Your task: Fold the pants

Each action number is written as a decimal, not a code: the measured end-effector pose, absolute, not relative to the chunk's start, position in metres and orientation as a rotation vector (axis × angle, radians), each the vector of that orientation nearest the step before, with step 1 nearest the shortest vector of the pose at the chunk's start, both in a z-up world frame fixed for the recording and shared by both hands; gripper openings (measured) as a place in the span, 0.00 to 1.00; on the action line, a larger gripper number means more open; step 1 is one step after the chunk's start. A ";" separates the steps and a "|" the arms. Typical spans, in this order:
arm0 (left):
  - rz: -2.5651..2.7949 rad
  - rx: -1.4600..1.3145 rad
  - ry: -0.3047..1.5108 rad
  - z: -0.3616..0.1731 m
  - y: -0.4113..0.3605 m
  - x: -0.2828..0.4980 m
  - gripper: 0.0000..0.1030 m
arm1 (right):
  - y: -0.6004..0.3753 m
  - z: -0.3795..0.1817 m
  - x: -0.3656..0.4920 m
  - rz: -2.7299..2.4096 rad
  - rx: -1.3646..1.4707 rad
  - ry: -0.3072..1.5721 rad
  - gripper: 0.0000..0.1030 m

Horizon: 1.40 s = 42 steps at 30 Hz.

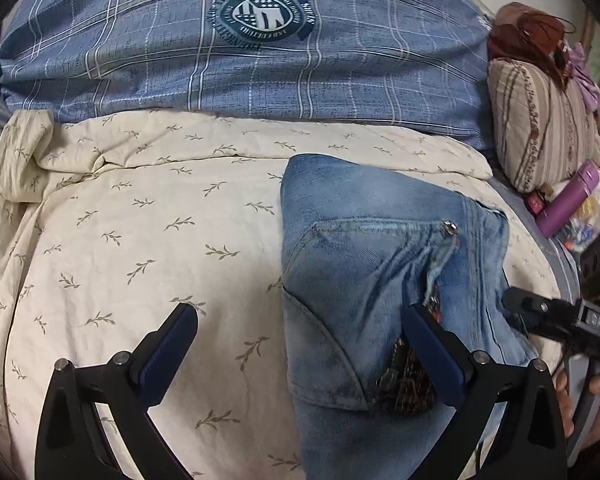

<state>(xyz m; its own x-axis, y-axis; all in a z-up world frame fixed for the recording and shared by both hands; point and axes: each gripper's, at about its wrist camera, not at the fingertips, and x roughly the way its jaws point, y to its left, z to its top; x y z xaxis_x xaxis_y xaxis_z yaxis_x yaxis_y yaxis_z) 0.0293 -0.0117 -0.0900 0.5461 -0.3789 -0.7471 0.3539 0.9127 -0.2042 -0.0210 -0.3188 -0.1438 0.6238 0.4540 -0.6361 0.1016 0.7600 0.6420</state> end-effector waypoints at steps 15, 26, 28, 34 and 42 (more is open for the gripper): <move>-0.652 -0.126 0.996 -0.106 -0.025 0.033 1.00 | -0.293 -0.143 -0.007 0.292 0.557 0.880 0.90; -0.683 -0.164 0.997 -0.114 -0.040 0.038 0.97 | -0.308 -0.150 -0.008 0.317 0.616 0.888 0.66; -0.680 -0.166 0.990 -0.115 -0.042 0.039 0.97 | -0.307 -0.151 -0.004 0.319 0.619 0.879 0.68; -0.688 -0.166 0.961 -0.113 -0.044 0.038 0.92 | -0.305 -0.149 0.001 0.339 0.635 0.858 0.65; -0.663 -0.136 0.914 -0.103 -0.042 0.030 0.84 | -0.286 -0.124 -0.008 0.384 0.570 0.779 0.57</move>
